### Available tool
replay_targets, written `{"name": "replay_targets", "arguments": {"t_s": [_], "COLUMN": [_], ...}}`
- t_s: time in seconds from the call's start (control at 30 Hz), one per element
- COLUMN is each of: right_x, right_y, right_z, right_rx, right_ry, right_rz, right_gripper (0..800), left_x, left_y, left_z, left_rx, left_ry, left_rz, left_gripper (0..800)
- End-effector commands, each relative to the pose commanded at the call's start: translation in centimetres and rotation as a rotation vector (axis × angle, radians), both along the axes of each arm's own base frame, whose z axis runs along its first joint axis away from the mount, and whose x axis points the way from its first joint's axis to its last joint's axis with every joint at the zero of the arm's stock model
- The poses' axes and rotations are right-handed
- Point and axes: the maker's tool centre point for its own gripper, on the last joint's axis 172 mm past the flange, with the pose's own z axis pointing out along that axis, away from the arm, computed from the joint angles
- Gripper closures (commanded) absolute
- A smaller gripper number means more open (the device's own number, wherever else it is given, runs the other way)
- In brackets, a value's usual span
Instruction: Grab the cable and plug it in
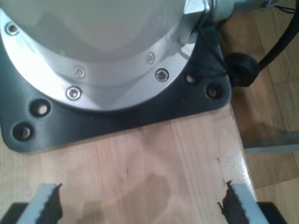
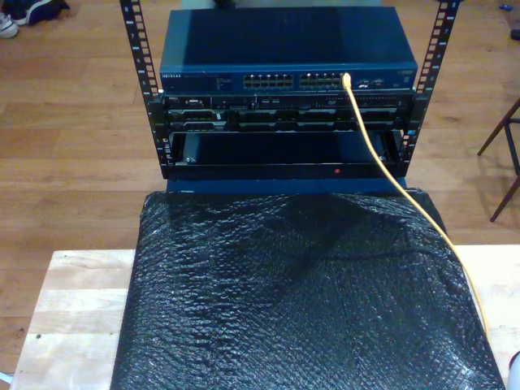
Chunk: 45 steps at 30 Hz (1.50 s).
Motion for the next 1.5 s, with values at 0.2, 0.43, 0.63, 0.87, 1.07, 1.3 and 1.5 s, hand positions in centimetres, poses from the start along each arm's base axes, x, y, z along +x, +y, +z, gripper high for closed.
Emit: {"name": "replay_targets", "arguments": {"t_s": [0.2,0.43,0.63,0.87,1.07,1.3,1.5], "right_x": [-0.1,-0.1,-0.1,-0.1,-0.1,-0.1,-0.1], "right_y": [0.0,-0.7,-0.8,-0.8,-0.8,-0.8,-0.8], "right_z": [-0.2,-0.7,-0.7,-0.7,-0.7,-0.7,-0.7], "right_rx": [-0.011,-0.060,-0.064,-0.064,-0.066,-0.064,-0.066], "right_ry": [0.000,0.000,0.000,0.000,0.000,0.000,0.000], "right_rz": [-0.006,-0.007,-0.007,-0.007,-0.008,-0.007,-0.008], "right_gripper": [0,0,0,0,0,0,0], "left_x": [0.0,0.0,0.0,0.0,0.0,0.0,0.0], "left_y": [-0.1,-0.1,0.0,-0.1,0.0,-0.1,-0.1], "left_z": [0.0,0.0,0.0,0.0,0.0,0.0,0.0], "left_rx": [-0.001,-0.001,0.000,-0.001,0.000,-0.001,-0.001], "left_ry": [0.000,0.000,0.000,0.000,0.000,0.000,0.000], "left_rz": [0.000,0.000,0.000,0.000,0.000,0.000,0.000], "left_gripper": [0,0,0,0,0,0,0]}}
